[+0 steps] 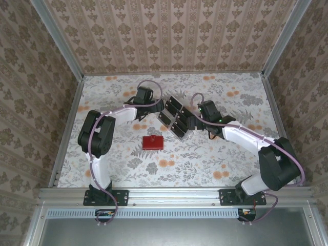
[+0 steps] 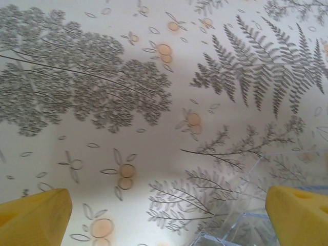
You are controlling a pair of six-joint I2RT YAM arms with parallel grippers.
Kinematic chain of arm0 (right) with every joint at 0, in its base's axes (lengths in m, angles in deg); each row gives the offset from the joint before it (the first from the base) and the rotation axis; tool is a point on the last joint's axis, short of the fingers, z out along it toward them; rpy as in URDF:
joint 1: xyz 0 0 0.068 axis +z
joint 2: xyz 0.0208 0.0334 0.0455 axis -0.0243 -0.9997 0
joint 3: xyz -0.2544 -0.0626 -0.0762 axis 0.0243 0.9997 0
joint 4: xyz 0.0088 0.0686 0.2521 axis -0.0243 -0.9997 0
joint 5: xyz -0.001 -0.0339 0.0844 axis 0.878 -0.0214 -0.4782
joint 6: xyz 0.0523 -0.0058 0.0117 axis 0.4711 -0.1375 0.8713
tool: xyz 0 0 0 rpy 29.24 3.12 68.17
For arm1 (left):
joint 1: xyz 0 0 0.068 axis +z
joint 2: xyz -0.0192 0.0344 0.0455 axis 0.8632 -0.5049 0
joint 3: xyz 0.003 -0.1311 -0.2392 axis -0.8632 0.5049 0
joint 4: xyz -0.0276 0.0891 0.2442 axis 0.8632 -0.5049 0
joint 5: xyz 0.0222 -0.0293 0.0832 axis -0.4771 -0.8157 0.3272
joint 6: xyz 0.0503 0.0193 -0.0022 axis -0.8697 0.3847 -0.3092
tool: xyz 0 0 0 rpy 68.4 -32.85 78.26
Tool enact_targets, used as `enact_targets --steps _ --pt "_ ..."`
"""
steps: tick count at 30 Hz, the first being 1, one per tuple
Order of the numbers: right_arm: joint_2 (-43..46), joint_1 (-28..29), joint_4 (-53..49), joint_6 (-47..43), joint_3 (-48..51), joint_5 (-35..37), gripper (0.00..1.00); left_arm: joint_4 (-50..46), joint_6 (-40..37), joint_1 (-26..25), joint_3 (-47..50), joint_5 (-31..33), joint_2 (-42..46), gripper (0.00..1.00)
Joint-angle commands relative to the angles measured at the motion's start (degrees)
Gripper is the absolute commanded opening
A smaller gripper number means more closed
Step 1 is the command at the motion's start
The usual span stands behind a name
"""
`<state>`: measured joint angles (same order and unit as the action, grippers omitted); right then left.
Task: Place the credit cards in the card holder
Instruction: Move the storage box to the center of the table.
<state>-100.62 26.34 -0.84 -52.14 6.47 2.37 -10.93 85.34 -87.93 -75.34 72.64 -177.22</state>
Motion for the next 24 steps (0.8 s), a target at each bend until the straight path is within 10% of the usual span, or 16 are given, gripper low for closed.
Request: enact_targets --steps 1,24 --pt "2.26 -2.2 -2.23 1.01 1.78 2.08 1.0 -1.19 -0.03 -1.51 -2.93 -0.57 -2.2 1.0" --pt "23.95 -2.15 -7.98 2.74 -1.09 -7.99 0.98 -2.62 -1.98 0.93 -6.45 -1.71 1.96 1.0"
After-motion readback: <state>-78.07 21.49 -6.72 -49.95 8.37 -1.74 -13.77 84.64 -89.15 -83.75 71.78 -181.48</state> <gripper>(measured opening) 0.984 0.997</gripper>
